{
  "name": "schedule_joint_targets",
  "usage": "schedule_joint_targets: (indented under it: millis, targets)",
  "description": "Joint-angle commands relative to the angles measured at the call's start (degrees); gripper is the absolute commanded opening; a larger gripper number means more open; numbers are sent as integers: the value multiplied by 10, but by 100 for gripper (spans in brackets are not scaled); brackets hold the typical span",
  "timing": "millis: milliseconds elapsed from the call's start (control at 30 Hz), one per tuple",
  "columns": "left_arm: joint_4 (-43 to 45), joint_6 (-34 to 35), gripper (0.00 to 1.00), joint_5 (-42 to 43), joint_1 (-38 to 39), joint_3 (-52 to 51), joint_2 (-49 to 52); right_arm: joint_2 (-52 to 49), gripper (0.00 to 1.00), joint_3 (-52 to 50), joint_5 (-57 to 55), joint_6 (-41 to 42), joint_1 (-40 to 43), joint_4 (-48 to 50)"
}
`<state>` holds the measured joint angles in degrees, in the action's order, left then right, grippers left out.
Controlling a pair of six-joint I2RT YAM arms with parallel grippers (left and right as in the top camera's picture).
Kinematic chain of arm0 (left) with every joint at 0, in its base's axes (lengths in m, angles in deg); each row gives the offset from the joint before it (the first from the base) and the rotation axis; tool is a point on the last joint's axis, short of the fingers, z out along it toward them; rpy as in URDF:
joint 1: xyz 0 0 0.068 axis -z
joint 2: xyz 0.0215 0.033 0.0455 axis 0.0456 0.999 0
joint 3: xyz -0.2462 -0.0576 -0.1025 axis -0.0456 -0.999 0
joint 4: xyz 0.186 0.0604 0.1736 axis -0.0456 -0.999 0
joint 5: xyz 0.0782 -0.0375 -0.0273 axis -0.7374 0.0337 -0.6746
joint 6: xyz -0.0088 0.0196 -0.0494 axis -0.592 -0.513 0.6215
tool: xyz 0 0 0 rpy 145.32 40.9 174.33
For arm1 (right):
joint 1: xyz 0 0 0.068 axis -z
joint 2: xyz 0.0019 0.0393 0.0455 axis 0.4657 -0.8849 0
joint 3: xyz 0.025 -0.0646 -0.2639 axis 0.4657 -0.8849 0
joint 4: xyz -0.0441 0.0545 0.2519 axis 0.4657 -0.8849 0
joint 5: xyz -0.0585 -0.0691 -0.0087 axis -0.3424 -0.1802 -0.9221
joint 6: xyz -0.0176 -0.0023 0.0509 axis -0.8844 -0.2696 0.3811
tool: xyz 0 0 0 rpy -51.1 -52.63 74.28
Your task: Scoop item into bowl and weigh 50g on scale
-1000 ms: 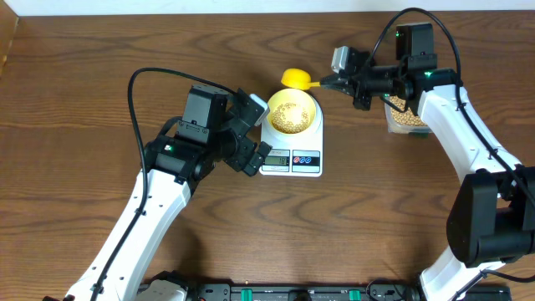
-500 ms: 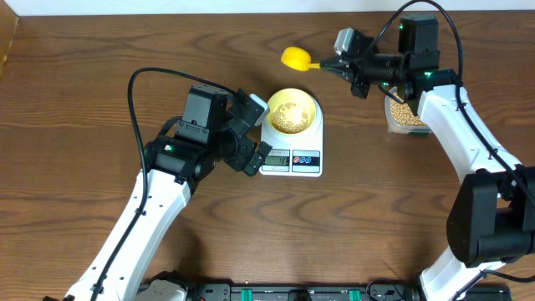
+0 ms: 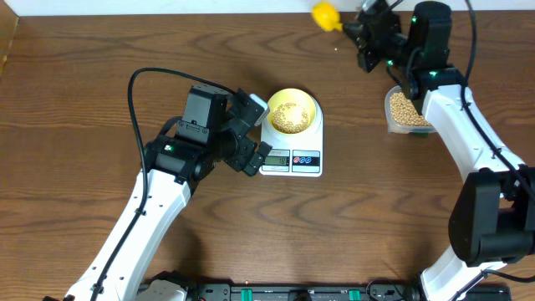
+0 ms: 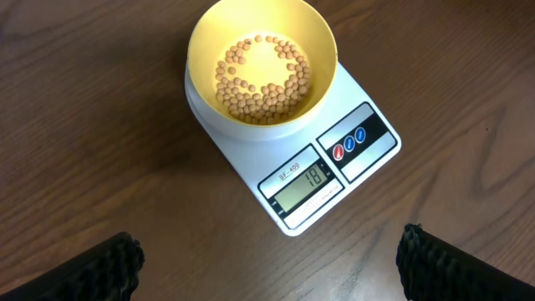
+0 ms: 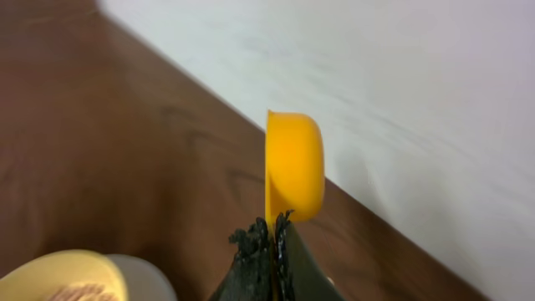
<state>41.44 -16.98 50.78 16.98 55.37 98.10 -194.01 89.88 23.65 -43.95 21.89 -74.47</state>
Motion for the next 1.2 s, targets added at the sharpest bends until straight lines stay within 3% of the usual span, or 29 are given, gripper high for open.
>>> schedule_joint_targets:
  millis: [0, 300, 433, 1167]
  targets:
    - [-1, -2, 99, 7, -2, -2, -4, -4, 1, -1, -90, 98, 12, 16]
    - [-1, -2, 99, 7, -2, -2, -4, -4, 1, -1, -257, 244, 25, 62]
    - [-1, -2, 99, 7, -2, -2, -4, -4, 1, -1, -275, 275, 30, 53]
    - [-1, -2, 99, 7, -2, -2, -4, -4, 1, -1, -275, 303, 37, -2]
